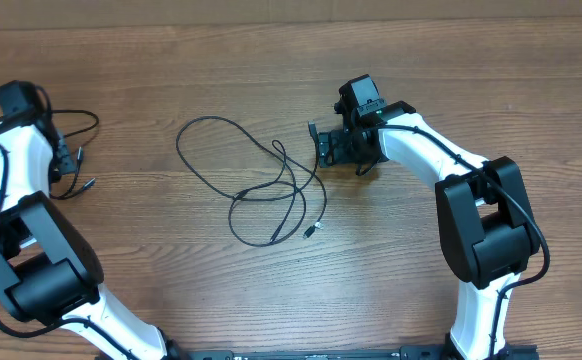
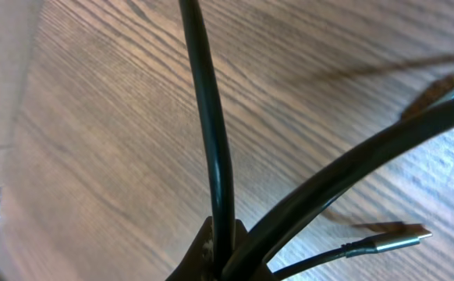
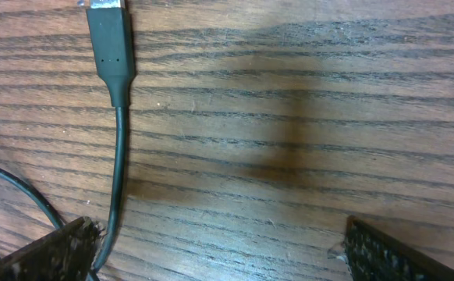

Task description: Untangle cables

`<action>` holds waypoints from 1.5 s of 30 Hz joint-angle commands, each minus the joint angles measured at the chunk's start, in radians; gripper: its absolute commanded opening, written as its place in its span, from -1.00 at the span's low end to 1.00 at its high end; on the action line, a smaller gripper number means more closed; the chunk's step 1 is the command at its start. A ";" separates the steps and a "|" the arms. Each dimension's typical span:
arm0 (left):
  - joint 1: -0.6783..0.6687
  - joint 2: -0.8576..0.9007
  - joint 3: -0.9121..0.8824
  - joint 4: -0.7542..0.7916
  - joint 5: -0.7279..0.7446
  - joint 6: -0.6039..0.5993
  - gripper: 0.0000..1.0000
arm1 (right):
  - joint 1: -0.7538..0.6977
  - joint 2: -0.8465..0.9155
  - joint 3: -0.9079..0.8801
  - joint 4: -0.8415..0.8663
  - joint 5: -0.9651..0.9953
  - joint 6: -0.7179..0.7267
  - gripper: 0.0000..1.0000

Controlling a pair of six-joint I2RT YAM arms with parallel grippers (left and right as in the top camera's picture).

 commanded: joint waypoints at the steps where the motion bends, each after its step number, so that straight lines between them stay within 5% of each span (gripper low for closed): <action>1: 0.027 -0.004 -0.005 0.033 0.149 0.053 -0.91 | -0.003 0.022 -0.038 0.007 -0.010 0.002 1.00; 5: 0.036 -0.004 -0.005 0.077 0.358 0.192 -0.92 | -0.003 0.022 -0.038 0.008 -0.010 0.003 0.99; 14: 0.031 -0.004 -0.005 0.101 0.557 0.362 -0.92 | -0.003 0.022 -0.038 0.007 -0.009 0.003 1.00; 32: 0.037 -0.004 -0.006 0.145 0.478 0.374 -0.88 | -0.003 0.022 -0.038 0.009 -0.010 0.003 1.00; 36: 0.037 -0.004 -0.006 0.146 0.478 0.363 0.04 | -0.003 0.022 -0.038 0.010 -0.010 0.003 1.00; 38: 0.037 -0.004 -0.006 0.145 0.478 0.346 0.91 | -0.003 0.022 -0.039 0.011 -0.010 0.003 1.00; 45: 0.036 -0.004 -0.007 0.134 0.480 0.272 0.99 | -0.003 0.022 -0.039 0.014 -0.010 0.003 1.00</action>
